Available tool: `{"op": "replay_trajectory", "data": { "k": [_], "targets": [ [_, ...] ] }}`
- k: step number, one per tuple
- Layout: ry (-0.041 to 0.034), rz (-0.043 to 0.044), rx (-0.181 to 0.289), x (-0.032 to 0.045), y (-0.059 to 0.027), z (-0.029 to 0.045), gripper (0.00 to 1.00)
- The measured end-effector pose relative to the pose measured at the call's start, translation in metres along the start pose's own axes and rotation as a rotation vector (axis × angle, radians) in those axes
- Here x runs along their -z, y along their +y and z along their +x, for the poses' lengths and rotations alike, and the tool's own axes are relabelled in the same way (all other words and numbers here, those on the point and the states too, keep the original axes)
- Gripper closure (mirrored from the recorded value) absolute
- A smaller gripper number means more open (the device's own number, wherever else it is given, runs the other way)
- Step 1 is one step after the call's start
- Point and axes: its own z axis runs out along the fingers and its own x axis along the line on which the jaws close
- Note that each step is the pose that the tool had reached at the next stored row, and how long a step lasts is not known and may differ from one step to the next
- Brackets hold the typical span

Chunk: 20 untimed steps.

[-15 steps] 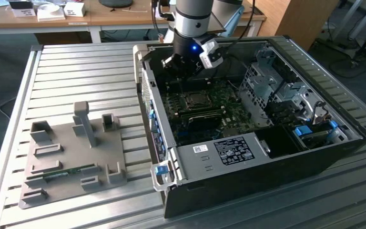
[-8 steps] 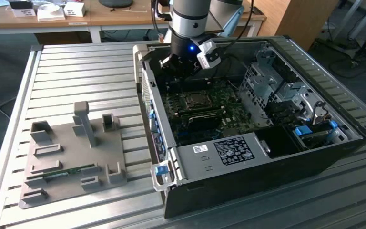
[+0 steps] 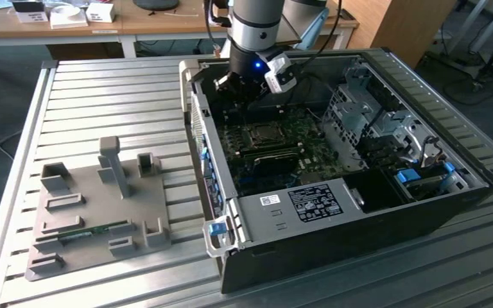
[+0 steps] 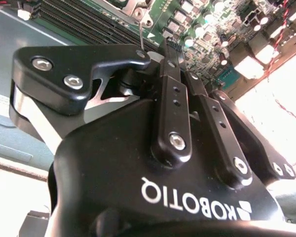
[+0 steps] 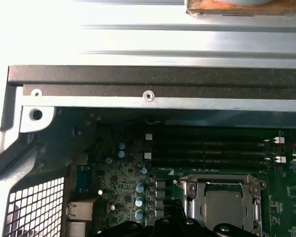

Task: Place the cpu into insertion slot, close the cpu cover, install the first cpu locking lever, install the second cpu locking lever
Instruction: 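Install the first cpu locking lever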

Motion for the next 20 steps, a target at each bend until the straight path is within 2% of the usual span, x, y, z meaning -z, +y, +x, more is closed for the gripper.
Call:
{"op": "replay_trajectory", "data": {
  "k": [5,14,15,18,19,20],
  "targets": [
    [-0.0001,-0.0008,0.0,0.0,-0.0001,0.0002,0.89],
    [-0.0002,-0.0007,0.0,-0.0002,0.0,0.0081,0.89],
    [-0.0001,-0.0046,0.0,-0.0001,0.0,0.009,0.89],
    [-0.0012,-0.0565,-0.002,-0.0001,0.0,0.0101,0.89],
    [-0.0014,-0.0705,-0.002,-0.0001,-0.0001,0.0103,0.89],
    [-0.0015,-0.0769,-0.003,-0.0001,-0.0001,0.0105,0.89]
  ]
}}
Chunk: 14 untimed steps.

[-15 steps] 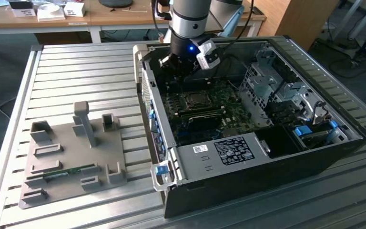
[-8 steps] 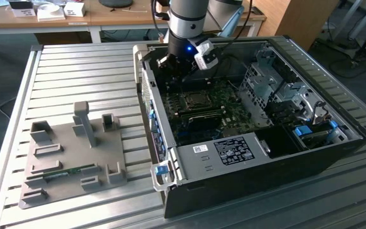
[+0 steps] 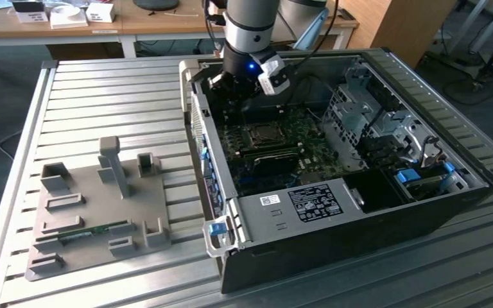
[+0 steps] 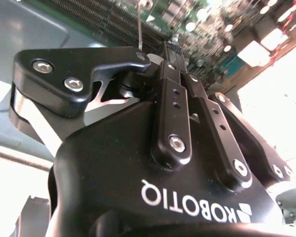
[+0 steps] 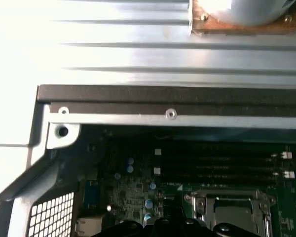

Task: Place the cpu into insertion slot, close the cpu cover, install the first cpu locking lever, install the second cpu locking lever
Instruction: 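Install the first cpu locking lever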

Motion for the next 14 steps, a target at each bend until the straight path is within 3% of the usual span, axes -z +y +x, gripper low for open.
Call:
{"op": "replay_trajectory", "data": {
  "k": [5,11,14],
  "targets": [
    [-0.0001,-0.0023,0.0,-0.0001,0.0,0.0,0.89],
    [-0.0005,-0.0205,-0.001,-0.0003,0.0004,0.0001,0.89],
    [-0.0006,-0.0234,-0.001,0.0,0.0007,0.0001,0.89]
  ]
}}
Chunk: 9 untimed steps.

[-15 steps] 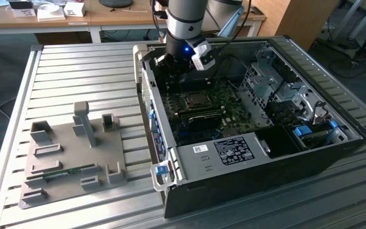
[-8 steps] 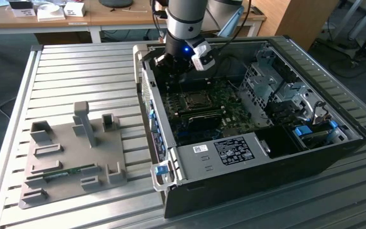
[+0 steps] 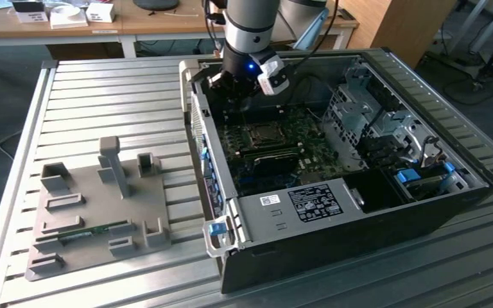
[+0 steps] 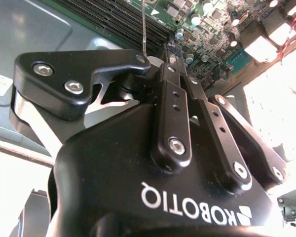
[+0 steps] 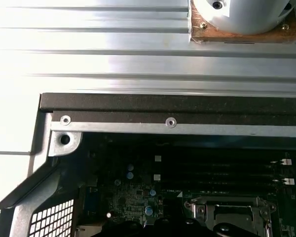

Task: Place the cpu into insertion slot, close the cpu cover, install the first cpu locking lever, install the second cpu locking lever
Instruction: 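Install the first cpu locking lever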

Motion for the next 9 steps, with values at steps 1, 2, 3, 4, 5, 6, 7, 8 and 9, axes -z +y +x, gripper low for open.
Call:
{"op": "replay_trajectory", "data": {
  "k": [1,2,3,4,5,6,7,8,9],
  "targets": [
    [0.0002,-0.0002,0.0,0.0005,0.0001,0.0,0.89],
    [0.0002,-0.0013,0.0,0.0011,0.0002,0.0,0.89],
    [0.0001,-0.0035,0.0,0.0019,0.0004,-0.0001,0.89],
    [0.0001,-0.0052,0.0,0.0027,0.0006,-0.0001,0.89],
    [-0.0001,-0.0068,0.0,0.0028,0.0006,-0.0001,0.89],
    [-0.0001,-0.0114,0.0,0.0028,0.0006,-0.0001,0.89],
    [-0.0002,-0.0215,-0.001,0.0028,0.0006,-0.0002,0.89],
    [-0.0004,-0.0334,-0.001,0.0028,0.0007,-0.0001,0.89],
    [-0.0008,-0.0449,-0.001,0.0028,0.0006,-0.0001,0.89]
  ]
}}
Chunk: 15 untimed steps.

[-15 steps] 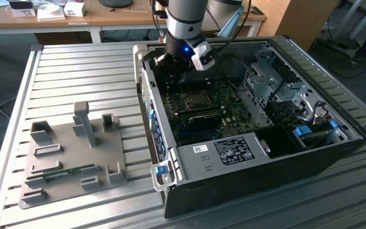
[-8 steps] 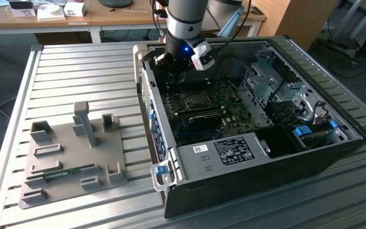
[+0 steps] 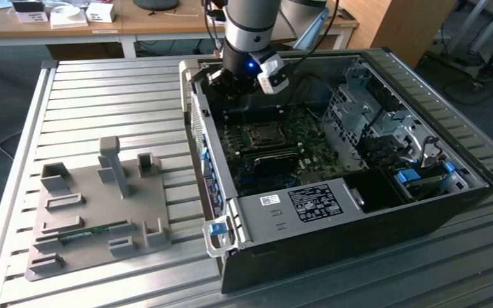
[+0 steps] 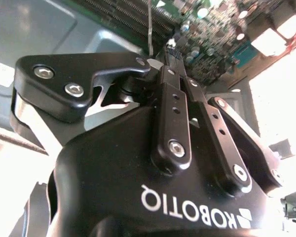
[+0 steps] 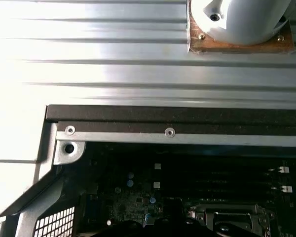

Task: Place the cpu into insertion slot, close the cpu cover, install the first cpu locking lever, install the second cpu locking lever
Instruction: 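Install the first cpu locking lever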

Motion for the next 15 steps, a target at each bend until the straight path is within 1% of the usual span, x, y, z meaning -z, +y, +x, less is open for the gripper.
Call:
{"op": "replay_trajectory", "data": {
  "k": [1,2,9,12,15],
  "targets": [
    [-0.0002,-0.0108,0.0,0.0,0.0,0.0,0.89],
    [-0.0002,-0.0139,-0.001,0.0,0.0,0.0,0.89],
    [-0.0001,-0.0144,-0.001,-0.0026,-0.0007,0.0001,0.89],
    [-0.0003,-0.0204,-0.001,-0.0028,-0.0007,0.0001,0.89],
    [-0.0003,-0.0208,-0.001,-0.0028,-0.0008,-0.0004,0.89]
  ]
}}
